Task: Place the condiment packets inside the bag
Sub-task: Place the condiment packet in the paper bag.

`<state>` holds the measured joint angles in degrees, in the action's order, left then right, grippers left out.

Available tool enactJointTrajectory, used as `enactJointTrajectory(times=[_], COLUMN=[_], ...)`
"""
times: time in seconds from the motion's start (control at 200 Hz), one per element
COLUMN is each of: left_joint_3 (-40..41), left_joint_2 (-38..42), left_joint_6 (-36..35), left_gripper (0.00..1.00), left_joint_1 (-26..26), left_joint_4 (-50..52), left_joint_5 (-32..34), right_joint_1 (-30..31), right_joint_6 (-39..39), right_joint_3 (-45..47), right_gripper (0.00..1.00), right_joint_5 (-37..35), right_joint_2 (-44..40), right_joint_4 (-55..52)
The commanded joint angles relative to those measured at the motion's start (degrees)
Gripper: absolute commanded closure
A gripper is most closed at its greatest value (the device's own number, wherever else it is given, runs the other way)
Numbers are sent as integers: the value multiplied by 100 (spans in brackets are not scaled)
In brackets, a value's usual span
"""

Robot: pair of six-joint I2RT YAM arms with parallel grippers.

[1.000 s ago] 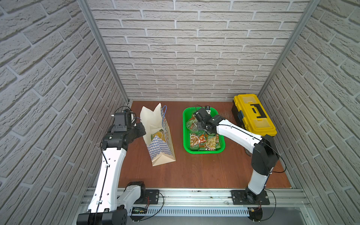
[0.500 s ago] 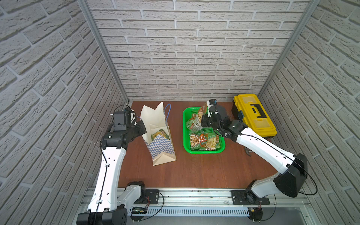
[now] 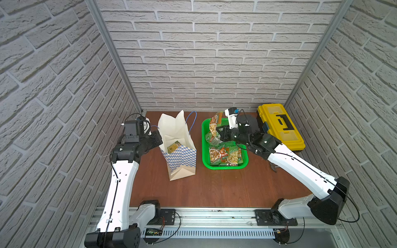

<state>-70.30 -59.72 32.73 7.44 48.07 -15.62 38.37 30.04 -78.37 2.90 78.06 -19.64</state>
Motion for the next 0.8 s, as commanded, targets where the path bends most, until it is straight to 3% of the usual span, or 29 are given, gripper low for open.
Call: enactJointTrajectory(times=[0.0,0.26,0.475,0.795], left_joint_3=[-186,-116,-12,82], left_joint_2=[-4,-100,-79,-31], left_joint_6=[166,223,225,104], left_gripper=[100,100,100,100], left_joint_1=[30,-49,-54,-58], left_joint_4=[-516,-650,-725,-773], left_joint_5=[-295,-337,-395,-508], right_joint_1=[197,763,1164,1449], right_joint_6=[-18,-75,-243,-680], right_joint_3=[-387,-1196,-2241,-3895], right_gripper=[97,97,97,97], right_joint_5=[716,1328,1504,796], right_joint_2=[-316,-45,781,2388], right_joint_4=[739,949,712,-726])
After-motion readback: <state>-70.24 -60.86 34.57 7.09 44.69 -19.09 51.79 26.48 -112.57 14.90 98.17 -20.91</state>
